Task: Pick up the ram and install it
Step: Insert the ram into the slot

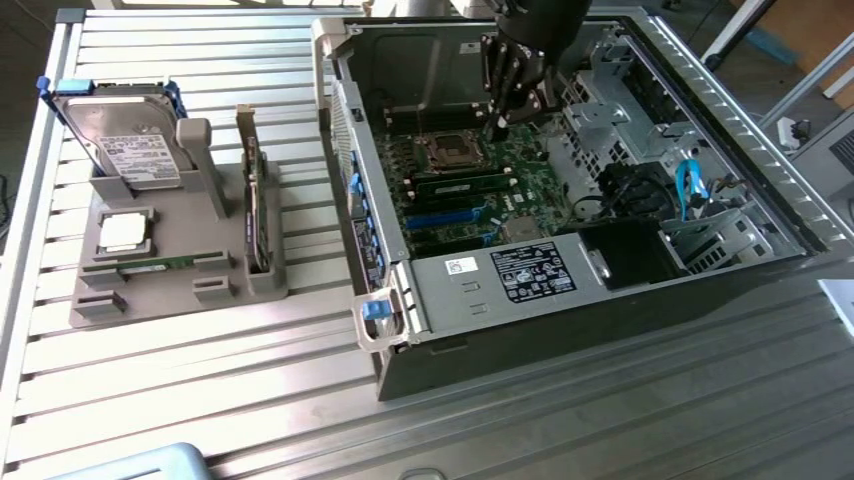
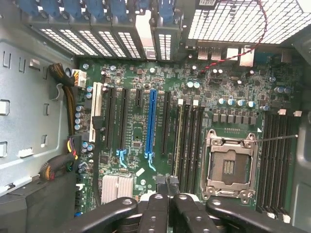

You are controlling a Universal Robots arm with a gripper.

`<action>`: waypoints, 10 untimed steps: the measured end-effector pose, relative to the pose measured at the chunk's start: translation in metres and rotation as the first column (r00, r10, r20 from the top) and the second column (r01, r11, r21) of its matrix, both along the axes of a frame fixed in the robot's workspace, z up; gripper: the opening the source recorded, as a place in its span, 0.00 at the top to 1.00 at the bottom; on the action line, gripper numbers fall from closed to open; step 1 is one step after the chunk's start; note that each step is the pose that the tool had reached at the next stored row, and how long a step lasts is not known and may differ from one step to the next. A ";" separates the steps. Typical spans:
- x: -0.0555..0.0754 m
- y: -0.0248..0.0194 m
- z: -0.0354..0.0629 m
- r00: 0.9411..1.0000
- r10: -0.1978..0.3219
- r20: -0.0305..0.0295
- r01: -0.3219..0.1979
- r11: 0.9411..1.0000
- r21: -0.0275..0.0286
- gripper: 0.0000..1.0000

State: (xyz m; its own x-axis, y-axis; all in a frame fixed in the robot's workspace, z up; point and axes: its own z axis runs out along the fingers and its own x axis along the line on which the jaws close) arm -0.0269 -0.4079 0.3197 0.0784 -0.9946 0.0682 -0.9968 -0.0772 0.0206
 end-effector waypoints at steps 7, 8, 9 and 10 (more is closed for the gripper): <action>0.000 0.0000 0.0000 1.000 0.000 0.000 0.000 1.000 0.000 0.89; 0.000 0.0000 0.0000 1.000 0.000 0.000 0.000 1.000 0.000 0.89; 0.000 0.0000 0.0000 1.000 -0.004 0.000 0.004 1.000 0.000 0.89; 0.000 0.0000 0.0000 1.000 -0.013 0.000 0.013 1.000 -0.001 0.89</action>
State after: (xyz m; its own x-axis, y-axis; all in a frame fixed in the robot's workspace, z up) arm -0.0267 -0.4079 0.3197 0.0656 -0.9955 0.0687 -0.9977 -0.0643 0.0206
